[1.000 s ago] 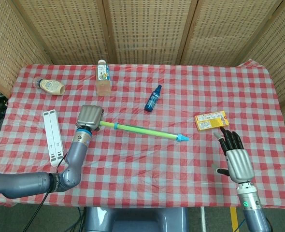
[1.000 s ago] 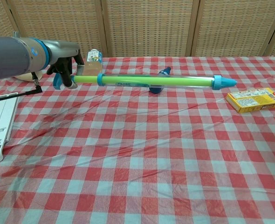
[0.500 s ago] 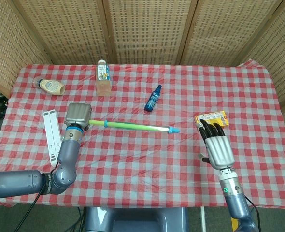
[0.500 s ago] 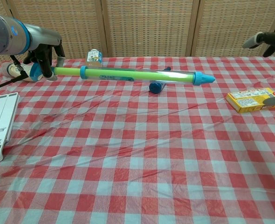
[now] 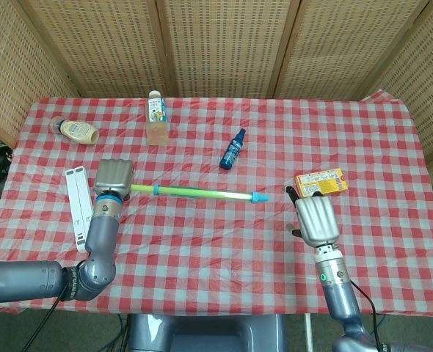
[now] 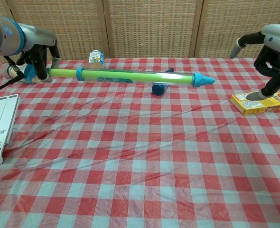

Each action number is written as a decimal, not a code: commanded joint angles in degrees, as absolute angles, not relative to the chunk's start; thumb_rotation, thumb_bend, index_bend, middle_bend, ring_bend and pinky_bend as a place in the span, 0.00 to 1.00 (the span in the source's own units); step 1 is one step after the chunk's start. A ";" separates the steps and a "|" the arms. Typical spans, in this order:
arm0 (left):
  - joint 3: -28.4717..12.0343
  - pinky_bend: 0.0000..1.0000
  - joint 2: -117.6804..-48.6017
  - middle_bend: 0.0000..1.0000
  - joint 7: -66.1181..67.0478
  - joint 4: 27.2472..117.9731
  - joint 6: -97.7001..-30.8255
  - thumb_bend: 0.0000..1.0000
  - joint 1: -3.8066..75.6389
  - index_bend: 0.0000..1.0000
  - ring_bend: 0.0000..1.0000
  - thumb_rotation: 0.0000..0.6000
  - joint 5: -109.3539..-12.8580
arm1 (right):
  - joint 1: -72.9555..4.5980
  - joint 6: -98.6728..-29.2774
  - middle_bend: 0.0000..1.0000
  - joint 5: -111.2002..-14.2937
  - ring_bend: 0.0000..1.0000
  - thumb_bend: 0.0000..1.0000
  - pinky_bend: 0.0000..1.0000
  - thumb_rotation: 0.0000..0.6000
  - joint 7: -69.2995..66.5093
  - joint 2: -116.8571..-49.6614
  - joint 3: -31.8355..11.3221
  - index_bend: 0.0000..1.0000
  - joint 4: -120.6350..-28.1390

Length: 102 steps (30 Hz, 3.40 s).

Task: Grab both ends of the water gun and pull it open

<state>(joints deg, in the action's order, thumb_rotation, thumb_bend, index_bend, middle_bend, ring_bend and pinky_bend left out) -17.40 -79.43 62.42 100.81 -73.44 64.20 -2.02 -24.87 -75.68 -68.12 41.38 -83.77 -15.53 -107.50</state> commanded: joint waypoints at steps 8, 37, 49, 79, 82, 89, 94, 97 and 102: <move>-17.07 0.72 -79.87 0.92 61.84 102.07 -73.89 0.57 64.17 0.83 0.84 1.00 -2.43 | -26.92 -75.86 1.00 -64.74 1.00 0.22 0.63 1.00 42.40 -86.40 -15.27 0.38 -106.95; -16.37 0.72 -82.95 0.92 60.87 98.36 -70.96 0.57 64.68 0.83 0.84 1.00 -2.32 | -32.40 -76.16 1.00 -60.91 1.00 0.30 0.64 1.00 43.05 -93.21 -16.14 0.39 -100.89; -16.25 0.72 -84.29 0.92 60.66 96.85 -69.74 0.57 65.05 0.83 0.84 1.00 -1.79 | -33.63 -75.75 1.00 -59.42 1.00 0.32 0.64 1.00 42.04 -94.30 -16.12 0.40 -98.78; -14.85 0.73 -82.47 0.92 59.41 98.78 -69.57 0.58 64.03 0.83 0.84 1.00 -2.47 | -33.80 -76.88 1.00 -59.39 1.00 0.44 0.64 1.00 39.69 -94.40 -15.05 0.66 -95.42; -14.41 0.73 -81.59 0.92 58.99 99.29 -69.70 0.58 63.37 0.83 0.84 1.00 -2.68 | -33.38 -76.93 1.00 -59.13 1.00 0.44 0.64 1.00 39.00 -93.94 -14.99 0.66 -94.71; -12.35 0.73 -79.43 0.92 57.48 99.13 -69.59 0.58 61.04 0.83 0.84 1.00 -4.70 | -32.21 -77.51 1.00 -59.54 1.00 0.44 0.64 1.00 36.59 -92.44 -15.12 0.66 -92.55; -11.71 0.73 -78.44 0.92 56.29 98.64 -69.12 0.58 59.63 0.83 0.84 1.00 -4.95 | -31.53 -77.53 1.00 -59.08 1.00 0.44 0.64 1.00 35.37 -91.28 -15.53 0.66 -91.89; -11.45 0.73 -78.13 0.92 56.16 98.53 -69.04 0.58 59.32 0.83 0.84 1.00 -5.23 | -31.40 -77.52 1.00 -58.87 1.00 0.44 0.64 1.00 35.20 -90.80 -15.76 0.66 -91.77; -11.30 0.73 -77.06 0.92 55.17 98.34 -69.02 0.58 58.41 0.83 0.84 1.00 -6.31 | -31.08 -77.43 1.00 -57.78 1.00 0.44 0.64 1.00 34.62 -89.21 -16.91 0.66 -91.27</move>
<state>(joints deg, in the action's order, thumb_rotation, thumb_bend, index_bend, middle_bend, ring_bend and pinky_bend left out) -11.34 -77.27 55.34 98.40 -69.02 58.59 -6.12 -31.18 -77.48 -58.05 34.79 -89.52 -16.65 -91.41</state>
